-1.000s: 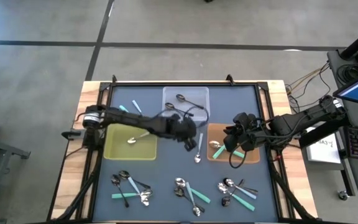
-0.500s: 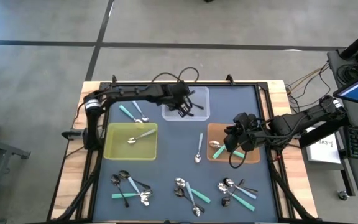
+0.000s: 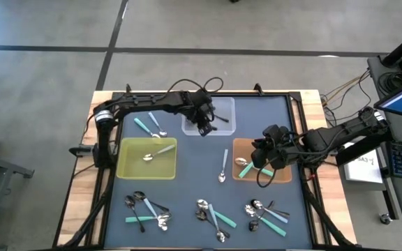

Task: Sort silverware by color (type)
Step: Put the blue spoon into the yellow bin

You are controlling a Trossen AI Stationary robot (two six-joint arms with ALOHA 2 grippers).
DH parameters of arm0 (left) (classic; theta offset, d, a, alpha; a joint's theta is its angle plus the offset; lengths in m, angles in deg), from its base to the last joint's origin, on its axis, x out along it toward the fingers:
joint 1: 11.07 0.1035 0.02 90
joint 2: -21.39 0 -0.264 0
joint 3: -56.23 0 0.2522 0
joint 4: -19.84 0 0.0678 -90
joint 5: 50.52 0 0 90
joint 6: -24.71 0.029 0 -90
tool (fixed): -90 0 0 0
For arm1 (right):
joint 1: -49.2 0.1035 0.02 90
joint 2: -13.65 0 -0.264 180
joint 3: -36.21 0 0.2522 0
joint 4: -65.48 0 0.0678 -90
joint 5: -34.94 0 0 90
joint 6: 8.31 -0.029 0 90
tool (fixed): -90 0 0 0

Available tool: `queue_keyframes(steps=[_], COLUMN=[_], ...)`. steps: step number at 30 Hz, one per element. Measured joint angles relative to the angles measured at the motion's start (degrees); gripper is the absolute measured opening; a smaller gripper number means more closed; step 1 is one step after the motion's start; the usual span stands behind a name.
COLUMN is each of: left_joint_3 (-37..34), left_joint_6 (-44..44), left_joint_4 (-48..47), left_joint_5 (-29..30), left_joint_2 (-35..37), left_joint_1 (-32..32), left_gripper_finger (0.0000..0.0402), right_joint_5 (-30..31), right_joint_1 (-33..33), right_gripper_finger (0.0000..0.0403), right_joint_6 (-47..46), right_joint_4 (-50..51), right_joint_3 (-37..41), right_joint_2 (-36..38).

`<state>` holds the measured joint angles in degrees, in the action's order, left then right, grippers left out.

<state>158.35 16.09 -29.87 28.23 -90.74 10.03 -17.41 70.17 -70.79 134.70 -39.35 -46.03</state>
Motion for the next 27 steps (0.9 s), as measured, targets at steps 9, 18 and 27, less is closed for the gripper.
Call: queue_keyframes(steps=[9,18,27], left_joint_3=[-0.3,-1.0,-1.5], left_joint_6=[-2.4,-17.6,-28.0], left_joint_4=[1.0,8.5,10.5], left_joint_5=[1.9,24.2,24.2], left_joint_2=[-0.1,-0.3,-5.3], left_joint_1=[-13.4,-21.2,-22.5], left_gripper_finger=[0.0107,0.0107,0.0107], right_joint_5=[0.0,-0.1,-1.9], right_joint_1=[0.0,0.0,0.0], right_gripper_finger=[0.0068,0.0068,0.0068], right_joint_6=[0.0,-0.1,-0.1], right_joint_4=[0.3,1.9,2.8], right_joint_3=[0.0,0.0,0.0], right_joint_2=[0.0,0.0,0.0])
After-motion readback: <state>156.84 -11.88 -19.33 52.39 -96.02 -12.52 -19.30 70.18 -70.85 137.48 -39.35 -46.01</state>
